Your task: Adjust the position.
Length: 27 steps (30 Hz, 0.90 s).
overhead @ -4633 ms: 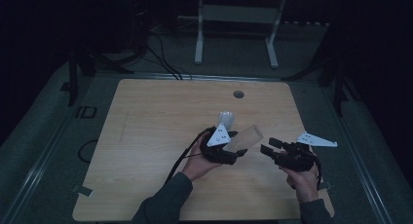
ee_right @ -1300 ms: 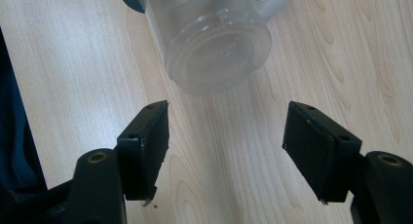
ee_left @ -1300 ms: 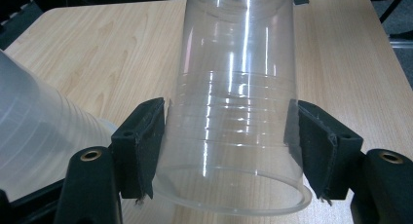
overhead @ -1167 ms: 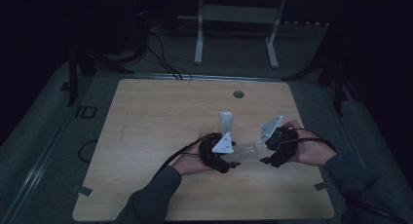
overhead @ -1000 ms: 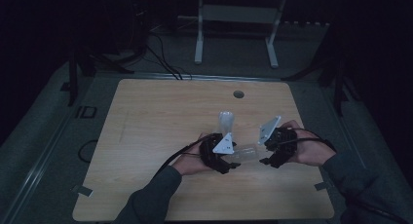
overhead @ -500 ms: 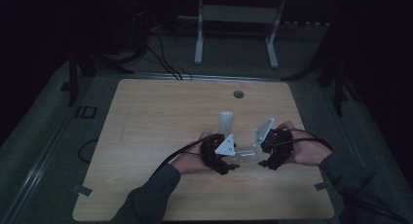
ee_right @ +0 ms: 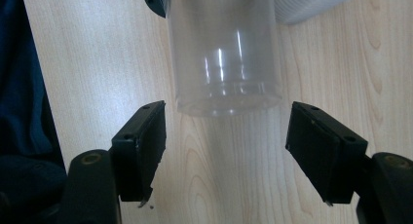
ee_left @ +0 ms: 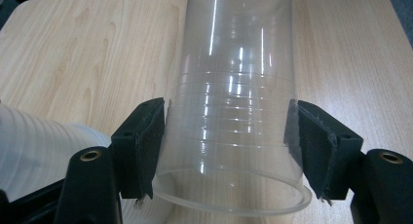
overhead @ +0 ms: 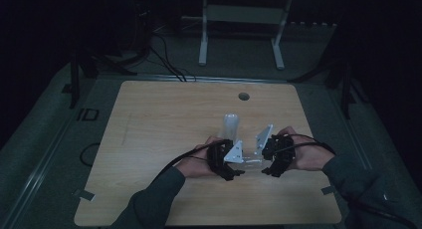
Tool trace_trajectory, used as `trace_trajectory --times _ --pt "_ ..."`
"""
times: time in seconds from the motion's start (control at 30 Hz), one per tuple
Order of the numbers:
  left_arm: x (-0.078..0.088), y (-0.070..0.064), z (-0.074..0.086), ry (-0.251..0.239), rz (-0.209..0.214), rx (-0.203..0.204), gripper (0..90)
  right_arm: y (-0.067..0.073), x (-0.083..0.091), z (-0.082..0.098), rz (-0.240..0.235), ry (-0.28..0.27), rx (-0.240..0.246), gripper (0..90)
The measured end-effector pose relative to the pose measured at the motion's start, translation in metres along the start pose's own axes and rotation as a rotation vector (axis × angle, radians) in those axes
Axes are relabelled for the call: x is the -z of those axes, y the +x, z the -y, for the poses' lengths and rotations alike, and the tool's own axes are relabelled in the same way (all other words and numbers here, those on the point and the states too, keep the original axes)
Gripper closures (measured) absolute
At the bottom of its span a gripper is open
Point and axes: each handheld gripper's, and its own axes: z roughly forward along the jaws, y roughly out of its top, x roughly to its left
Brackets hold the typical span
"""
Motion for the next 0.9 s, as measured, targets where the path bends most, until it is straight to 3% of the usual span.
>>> trace_trajectory --times 0.37,0.9 --pt "0.0 -0.005 -0.008 0.011 -0.005 -0.043 32.0 0.002 -0.006 -0.003 -0.025 0.009 -0.003 30.7" --pt "0.002 -0.006 -0.012 -0.01 -0.021 -0.05 31.9 0.004 -0.012 -0.005 -0.028 -0.006 -0.008 39.6"
